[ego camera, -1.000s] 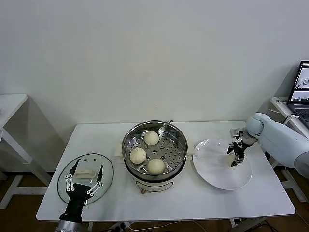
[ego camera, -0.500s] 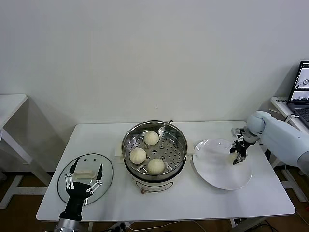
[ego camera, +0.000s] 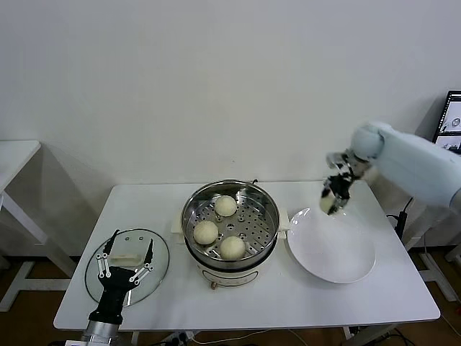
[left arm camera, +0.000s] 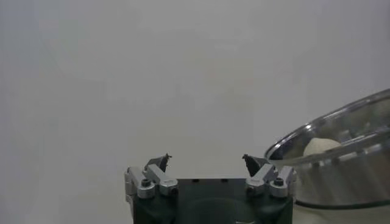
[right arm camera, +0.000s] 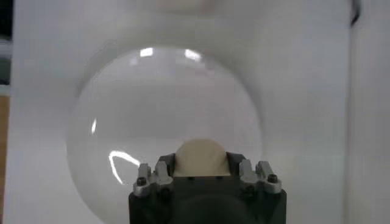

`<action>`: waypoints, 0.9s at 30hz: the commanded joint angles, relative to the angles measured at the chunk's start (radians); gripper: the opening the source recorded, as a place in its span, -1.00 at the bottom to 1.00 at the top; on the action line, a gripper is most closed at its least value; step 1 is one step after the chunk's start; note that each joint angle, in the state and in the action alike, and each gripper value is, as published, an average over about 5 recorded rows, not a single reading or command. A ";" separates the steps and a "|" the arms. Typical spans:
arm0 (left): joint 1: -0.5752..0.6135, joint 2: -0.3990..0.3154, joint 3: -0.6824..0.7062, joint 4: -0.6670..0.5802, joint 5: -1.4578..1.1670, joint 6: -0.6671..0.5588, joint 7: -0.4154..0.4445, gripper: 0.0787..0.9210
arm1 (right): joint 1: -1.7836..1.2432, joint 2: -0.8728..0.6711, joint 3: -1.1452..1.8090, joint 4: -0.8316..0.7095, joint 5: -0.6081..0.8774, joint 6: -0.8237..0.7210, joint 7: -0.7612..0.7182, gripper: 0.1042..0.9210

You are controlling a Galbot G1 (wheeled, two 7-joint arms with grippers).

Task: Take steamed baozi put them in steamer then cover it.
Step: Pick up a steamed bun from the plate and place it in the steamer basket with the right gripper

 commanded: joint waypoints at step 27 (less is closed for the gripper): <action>0.002 -0.005 -0.022 -0.001 -0.010 -0.005 -0.012 0.77 | 0.133 0.348 -0.294 0.182 0.203 -0.125 0.087 0.21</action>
